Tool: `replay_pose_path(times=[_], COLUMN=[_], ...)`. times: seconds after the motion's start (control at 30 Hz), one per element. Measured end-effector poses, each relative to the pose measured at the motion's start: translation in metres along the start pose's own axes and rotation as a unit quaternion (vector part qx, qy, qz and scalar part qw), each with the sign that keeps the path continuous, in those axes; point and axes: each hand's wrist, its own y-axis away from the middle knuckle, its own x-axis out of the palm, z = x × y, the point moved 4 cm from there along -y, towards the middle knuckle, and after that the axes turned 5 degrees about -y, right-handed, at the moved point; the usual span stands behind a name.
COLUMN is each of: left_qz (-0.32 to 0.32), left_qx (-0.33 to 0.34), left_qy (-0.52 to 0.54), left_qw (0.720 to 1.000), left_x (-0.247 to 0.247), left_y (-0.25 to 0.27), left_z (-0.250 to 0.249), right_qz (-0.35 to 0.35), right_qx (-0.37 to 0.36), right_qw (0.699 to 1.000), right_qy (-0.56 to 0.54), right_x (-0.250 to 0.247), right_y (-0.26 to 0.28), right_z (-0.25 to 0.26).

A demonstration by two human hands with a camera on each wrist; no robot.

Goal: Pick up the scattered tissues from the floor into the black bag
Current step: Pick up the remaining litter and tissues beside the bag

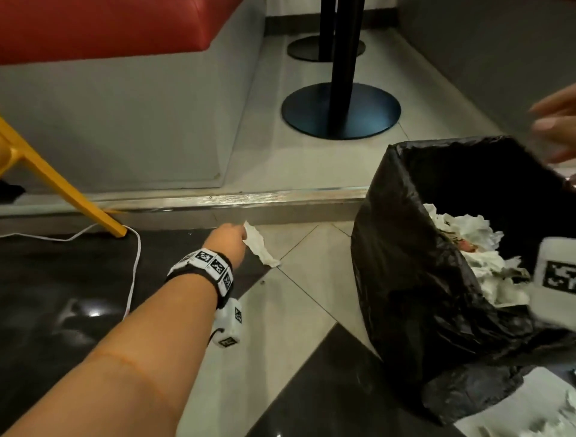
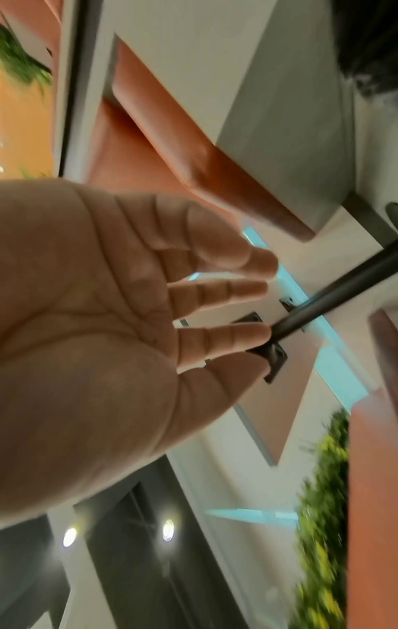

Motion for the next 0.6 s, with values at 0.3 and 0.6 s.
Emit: replay_pose_path(times=[0.3, 0.6], left_qz=[0.065, 0.019], left_qx=[0.042, 0.094], left_qy=[-0.075, -0.02], left_qw=[0.994, 0.995], left_x=[0.086, 0.104], left_y=[-0.06, -0.054], left_z=[-0.024, -0.049], right_qz=[0.191, 0.293], right_qx=[-0.072, -0.068], right_qw=[0.954, 0.919], right_qy=[0.221, 0.254], right_x=[0.11, 0.155], right_y=[0.134, 0.186], right_z=[0.001, -0.024])
